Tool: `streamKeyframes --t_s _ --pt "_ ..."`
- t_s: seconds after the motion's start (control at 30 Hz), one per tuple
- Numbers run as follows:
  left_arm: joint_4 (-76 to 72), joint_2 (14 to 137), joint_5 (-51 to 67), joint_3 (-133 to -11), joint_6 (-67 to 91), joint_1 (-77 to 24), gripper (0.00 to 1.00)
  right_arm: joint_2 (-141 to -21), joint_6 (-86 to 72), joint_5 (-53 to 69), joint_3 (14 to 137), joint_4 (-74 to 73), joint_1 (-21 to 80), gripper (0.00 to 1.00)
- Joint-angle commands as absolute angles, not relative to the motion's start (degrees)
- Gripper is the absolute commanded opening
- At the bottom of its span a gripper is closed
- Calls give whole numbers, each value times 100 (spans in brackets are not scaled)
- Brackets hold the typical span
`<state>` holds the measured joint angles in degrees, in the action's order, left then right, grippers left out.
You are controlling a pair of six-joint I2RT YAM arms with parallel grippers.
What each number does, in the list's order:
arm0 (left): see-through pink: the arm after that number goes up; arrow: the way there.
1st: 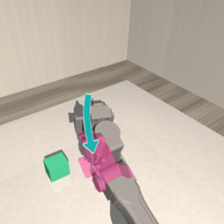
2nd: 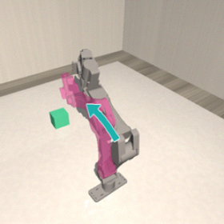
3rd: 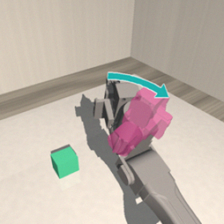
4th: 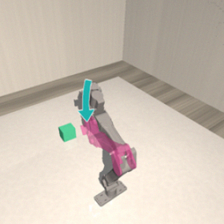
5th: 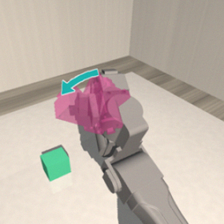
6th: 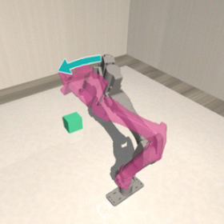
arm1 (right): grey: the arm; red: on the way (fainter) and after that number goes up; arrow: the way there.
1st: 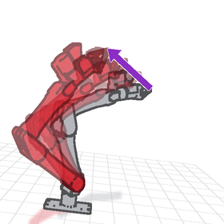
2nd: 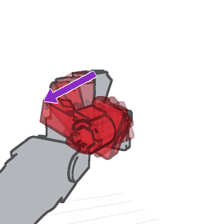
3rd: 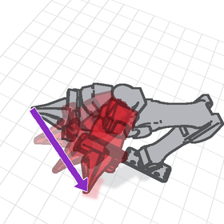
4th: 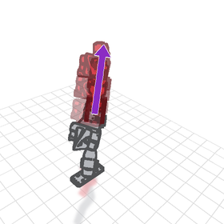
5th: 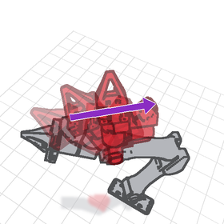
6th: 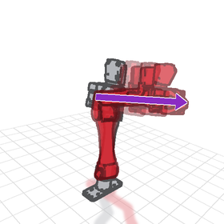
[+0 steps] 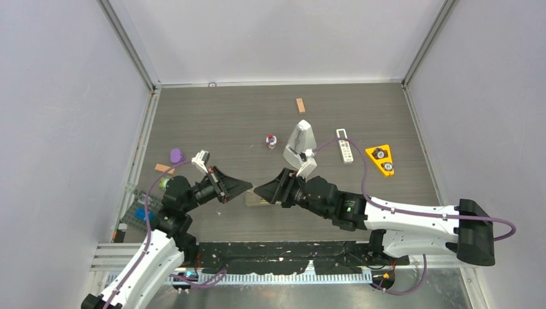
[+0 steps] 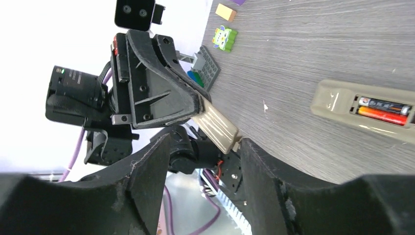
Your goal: Load the batteries into the remote control
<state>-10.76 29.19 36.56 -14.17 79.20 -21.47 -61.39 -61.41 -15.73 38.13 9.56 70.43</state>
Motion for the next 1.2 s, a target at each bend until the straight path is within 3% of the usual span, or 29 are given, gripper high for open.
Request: streamKeyframes --t_s 0.0,0.53,0.63,0.8,0.87,1.17 --pt "-1508 2719 3291 -1385 8419 -2153 0 -6369 -7007 -1567 3872 1727 7053 58" --pt "-1757 2404 3303 -1035 8903 -2153 0 -6526 -7366 -1592 3590 2152 6988 37" --pt "-1803 2390 3320 -980 8970 -2153 0 -6566 -7378 -1591 3503 2273 6968 37" --pt "-2035 2357 3323 -828 9207 -2156 0 -6644 -7313 -1607 3487 2380 6937 52" --pt "-2074 2329 3305 -773 9272 -2153 0 -6665 -7305 -1636 3482 2400 6928 53" --pt "-2149 2293 3270 -652 9370 -2156 0 -6793 -7319 -1468 3456 2600 6845 31"
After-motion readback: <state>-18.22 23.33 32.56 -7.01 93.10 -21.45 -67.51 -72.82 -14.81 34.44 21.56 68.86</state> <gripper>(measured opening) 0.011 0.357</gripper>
